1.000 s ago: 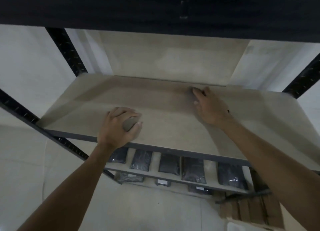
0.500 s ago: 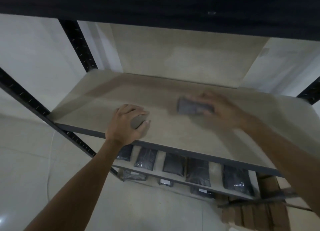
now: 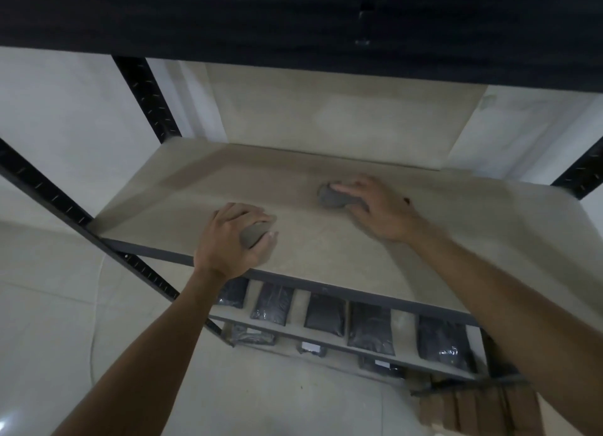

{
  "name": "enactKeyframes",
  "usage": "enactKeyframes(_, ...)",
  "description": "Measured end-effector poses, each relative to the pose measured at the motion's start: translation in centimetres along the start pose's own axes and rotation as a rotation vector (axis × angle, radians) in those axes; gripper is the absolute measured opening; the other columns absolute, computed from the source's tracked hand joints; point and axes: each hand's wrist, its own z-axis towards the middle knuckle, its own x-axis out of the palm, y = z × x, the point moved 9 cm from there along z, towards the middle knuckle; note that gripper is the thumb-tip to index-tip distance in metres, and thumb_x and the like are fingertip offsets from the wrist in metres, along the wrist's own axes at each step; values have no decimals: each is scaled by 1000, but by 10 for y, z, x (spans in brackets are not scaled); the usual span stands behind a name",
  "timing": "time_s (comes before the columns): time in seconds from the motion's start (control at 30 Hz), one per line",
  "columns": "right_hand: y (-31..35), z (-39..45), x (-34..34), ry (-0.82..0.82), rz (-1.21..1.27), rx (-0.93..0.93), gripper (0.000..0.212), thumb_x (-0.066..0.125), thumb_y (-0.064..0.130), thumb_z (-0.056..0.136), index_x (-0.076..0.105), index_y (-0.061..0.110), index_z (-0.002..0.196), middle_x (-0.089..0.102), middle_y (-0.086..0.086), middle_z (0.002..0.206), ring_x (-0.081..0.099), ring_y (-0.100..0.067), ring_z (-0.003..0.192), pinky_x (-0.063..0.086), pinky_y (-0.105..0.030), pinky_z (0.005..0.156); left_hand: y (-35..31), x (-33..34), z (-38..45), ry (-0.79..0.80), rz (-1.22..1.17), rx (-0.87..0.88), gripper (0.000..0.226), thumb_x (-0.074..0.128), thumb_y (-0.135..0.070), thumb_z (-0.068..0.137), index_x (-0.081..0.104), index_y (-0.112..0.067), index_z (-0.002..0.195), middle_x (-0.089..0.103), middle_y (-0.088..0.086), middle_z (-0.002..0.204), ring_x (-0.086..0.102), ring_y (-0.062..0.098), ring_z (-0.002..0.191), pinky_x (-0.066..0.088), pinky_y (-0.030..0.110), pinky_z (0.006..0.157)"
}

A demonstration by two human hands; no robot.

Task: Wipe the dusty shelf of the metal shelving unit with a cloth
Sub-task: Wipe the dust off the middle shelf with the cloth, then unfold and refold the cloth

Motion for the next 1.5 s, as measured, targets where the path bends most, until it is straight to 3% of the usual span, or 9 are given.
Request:
enactKeyframes(0.13, 57, -46, 12, 44, 93, -91, 50, 54, 21, 97, 51, 29, 146, 56, 1, 110, 52, -15, 97, 48, -39, 82, 0, 0, 0, 3, 13, 7, 28, 69, -42, 84, 78, -25, 104, 74, -4, 111, 67, 22, 102, 50, 37, 87)
enactKeyframes(0.33, 122, -99, 8, 301, 322, -232, 49, 57, 17, 100, 52, 34, 146, 59, 7, 117, 57, -10, 102, 49, -29, 85, 4, 4, 1, 13, -4, -6, 29, 69, -46, 84, 77, -27, 105, 73, -6, 112, 66, 23, 102, 51, 44, 87)
enactKeyframes(0.5, 31, -18, -53, -63, 125, -72, 38, 69, 35, 92, 63, 16, 125, 57, -19, 106, 55, -19, 96, 44, -23, 83, 4, 3, 1, 10, -20, 0, 28, 72, -42, 83, 78, -26, 105, 73, -5, 112, 66, 23, 102, 51, 44, 89)
enactKeyframes(0.67, -76, 9, -37, -109, -104, 283, 52, 52, 26, 99, 47, 13, 149, 57, -22, 127, 56, -41, 116, 42, -39, 98, 1, 2, 0, -9, -12, 11, 27, 73, -40, 82, 78, -25, 104, 74, -4, 110, 66, 22, 101, 51, 40, 87)
enactKeyframes(0.93, 29, -49, 5, -49, -95, -27, 50, 45, 32, 102, 45, 18, 150, 51, -7, 106, 48, -23, 91, 43, -38, 75, 5, 3, -2, -26, -17, 19, 26, 75, -41, 84, 78, -27, 106, 73, -7, 110, 66, 20, 103, 51, 44, 89)
enactKeyframes(1.1, 100, -92, 20, 41, -2, -124, 50, 49, 28, 102, 43, 22, 151, 53, -2, 117, 48, -18, 99, 44, -37, 86, 2, 2, -1, -2, -40, 6, 27, 72, -44, 84, 77, -29, 106, 72, -10, 111, 64, 17, 105, 49, 42, 92)
enactKeyframes(1.2, 137, -119, 26, 181, 261, -77, 48, 54, 25, 103, 45, 28, 150, 55, 7, 119, 51, -5, 105, 42, -19, 91, 4, 3, 0, 49, -33, -30, 33, 66, -51, 85, 76, -28, 106, 73, -9, 111, 64, 18, 104, 50, 44, 93)
enactKeyframes(1.4, 129, -126, -44, -206, 595, 283, 43, 68, 22, 95, 55, 26, 136, 64, 8, 126, 63, -4, 111, 51, -17, 85, -18, -19, -8, 20, -119, -110, 60, 40, -74, 93, 75, -28, 108, 73, -7, 114, 67, 21, 107, 54, 48, 92)
enactKeyframes(1.5, 131, -129, -74, -310, 638, 372, 48, 84, 19, 80, 61, 26, 122, 70, 6, 111, 67, -3, 100, 53, -18, 78, -68, -33, -27, 106, -724, -299, 64, 54, -70, 85, 70, -22, 123, 72, -5, 123, 67, 15, 115, 54, 43, 103)
